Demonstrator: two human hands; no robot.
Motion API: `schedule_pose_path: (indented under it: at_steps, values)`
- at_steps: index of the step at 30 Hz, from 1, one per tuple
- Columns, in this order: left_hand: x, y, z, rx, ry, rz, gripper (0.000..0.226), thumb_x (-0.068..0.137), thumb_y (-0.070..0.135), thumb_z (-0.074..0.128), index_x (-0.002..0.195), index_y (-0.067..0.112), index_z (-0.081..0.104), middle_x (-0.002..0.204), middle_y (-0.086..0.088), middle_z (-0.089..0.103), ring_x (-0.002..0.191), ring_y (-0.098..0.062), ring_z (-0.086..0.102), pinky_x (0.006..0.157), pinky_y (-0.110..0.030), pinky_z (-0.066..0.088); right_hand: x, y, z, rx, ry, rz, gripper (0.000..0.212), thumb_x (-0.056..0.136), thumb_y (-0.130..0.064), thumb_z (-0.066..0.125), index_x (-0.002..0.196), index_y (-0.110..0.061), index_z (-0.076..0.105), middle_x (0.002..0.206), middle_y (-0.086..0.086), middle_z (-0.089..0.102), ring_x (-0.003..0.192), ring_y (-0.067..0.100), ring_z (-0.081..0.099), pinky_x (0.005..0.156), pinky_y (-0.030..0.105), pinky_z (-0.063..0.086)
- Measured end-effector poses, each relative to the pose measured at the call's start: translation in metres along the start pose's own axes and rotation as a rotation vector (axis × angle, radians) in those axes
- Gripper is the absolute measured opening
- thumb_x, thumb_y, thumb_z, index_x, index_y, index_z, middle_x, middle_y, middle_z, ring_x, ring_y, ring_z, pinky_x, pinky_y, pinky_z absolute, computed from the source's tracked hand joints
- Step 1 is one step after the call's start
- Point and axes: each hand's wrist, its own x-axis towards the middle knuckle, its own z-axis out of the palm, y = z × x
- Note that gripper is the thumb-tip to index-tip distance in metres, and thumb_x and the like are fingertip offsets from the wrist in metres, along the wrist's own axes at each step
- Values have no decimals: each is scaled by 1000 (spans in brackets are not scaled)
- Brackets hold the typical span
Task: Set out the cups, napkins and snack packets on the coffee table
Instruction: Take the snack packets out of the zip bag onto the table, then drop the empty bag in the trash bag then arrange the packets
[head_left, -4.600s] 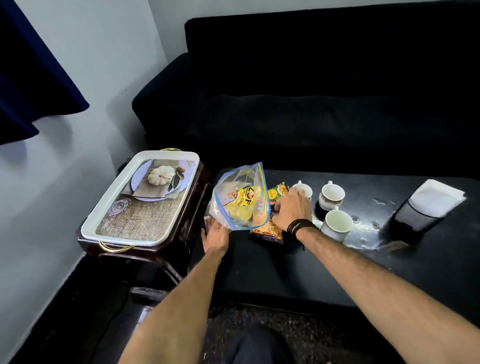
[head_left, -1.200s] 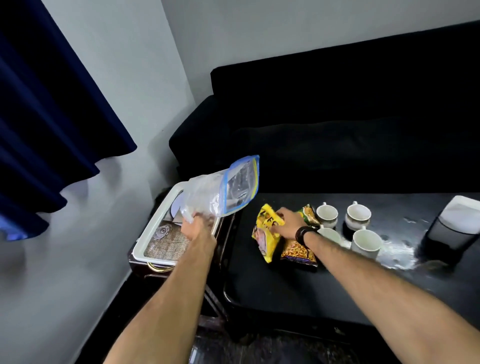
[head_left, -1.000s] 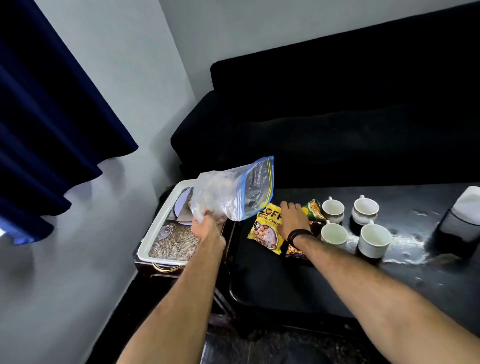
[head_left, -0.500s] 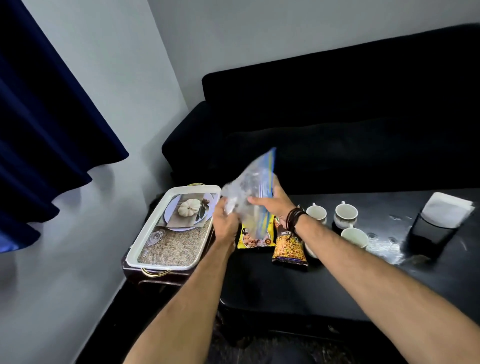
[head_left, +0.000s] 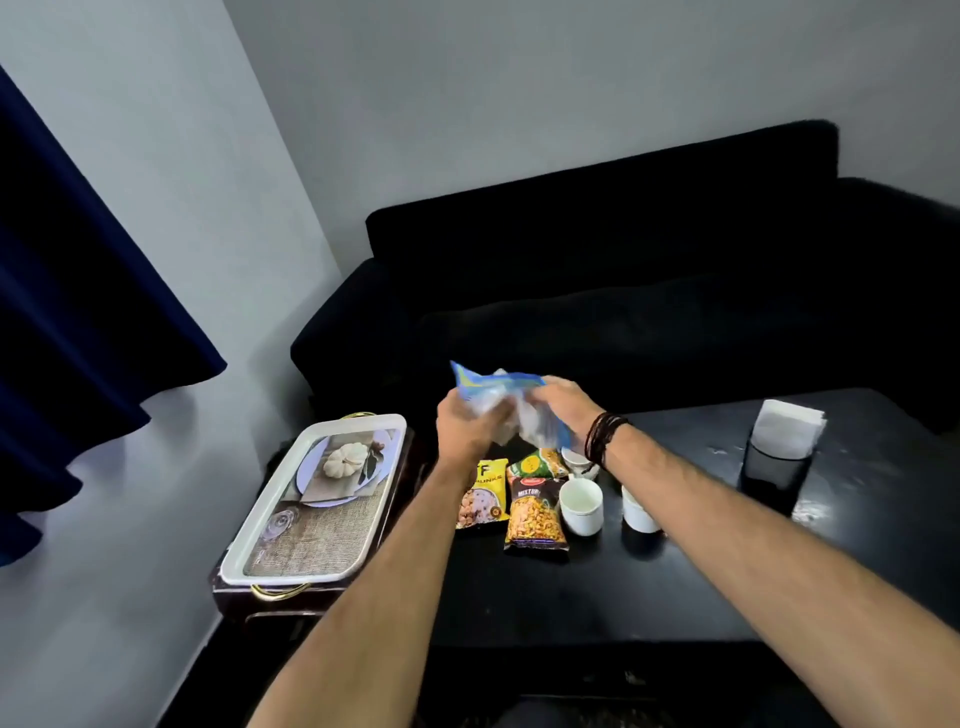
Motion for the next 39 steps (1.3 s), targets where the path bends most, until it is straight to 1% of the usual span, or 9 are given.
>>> schedule_pose_path:
  at_steps: [3,6,9,12,20,23,27,36,39]
  values:
    - [0,10,18,-109,266,-8,26,76,21,84,95,16,67,92,-2,75,85,-23,73,73,-32,59,-20,-5,-16,30,-47,12,64,84,-52,64,135,-17,46,121,11,58,98,25,59,77,36,49]
    - [-10,16,47,-70,247,20,29,78,18,82,101,17,65,94,2,72,86,-14,71,75,-24,58,-38,-5,-24,101,-131,-42,49,98,-46,47,142,-32,32,128,8,57,90,23,62,68,31,52]
    - [-27,24,89,29,28,131,34,75,11,73,103,19,56,97,5,61,84,-3,62,67,-11,50,-47,-17,-40,136,44,-189,41,104,-21,38,145,-23,32,136,13,53,104,23,57,79,30,49]
    - [-38,33,129,137,-272,274,33,61,13,57,94,11,55,96,-13,55,87,-23,60,72,-37,54,-66,-29,-73,228,57,-152,51,96,-47,51,137,-19,42,115,10,59,98,21,59,86,33,50]
    - [-78,37,227,-190,-785,-118,67,67,-4,62,125,22,40,122,-11,63,106,-23,64,84,-33,55,-140,-9,-216,-3,487,-240,36,78,3,72,101,-23,65,101,9,64,79,18,64,61,30,56]
    - [-112,19,276,23,-912,-67,58,83,-3,63,134,20,45,130,-2,57,124,-22,55,85,-20,47,-188,17,-278,-4,684,-169,31,79,6,68,93,-22,66,102,11,63,74,18,63,56,31,57]
    - [-174,-16,346,314,-1154,4,53,85,4,68,134,14,52,140,-7,52,130,-22,49,101,-29,42,-275,70,-363,-181,854,30,29,81,6,65,101,-15,65,98,13,60,66,21,59,40,24,52]
    - [-306,-125,432,693,-1559,103,63,82,16,75,139,14,49,141,-7,54,128,-14,49,104,-23,40,-401,224,-454,-391,892,621,31,78,-11,74,103,-16,56,111,8,52,73,23,58,43,33,52]
    - [-323,-163,438,768,-1605,50,63,82,23,75,139,19,49,139,-3,56,123,-14,52,95,-17,37,-396,270,-457,-532,759,710,46,81,-26,74,120,-15,51,125,14,49,100,34,60,63,44,57]
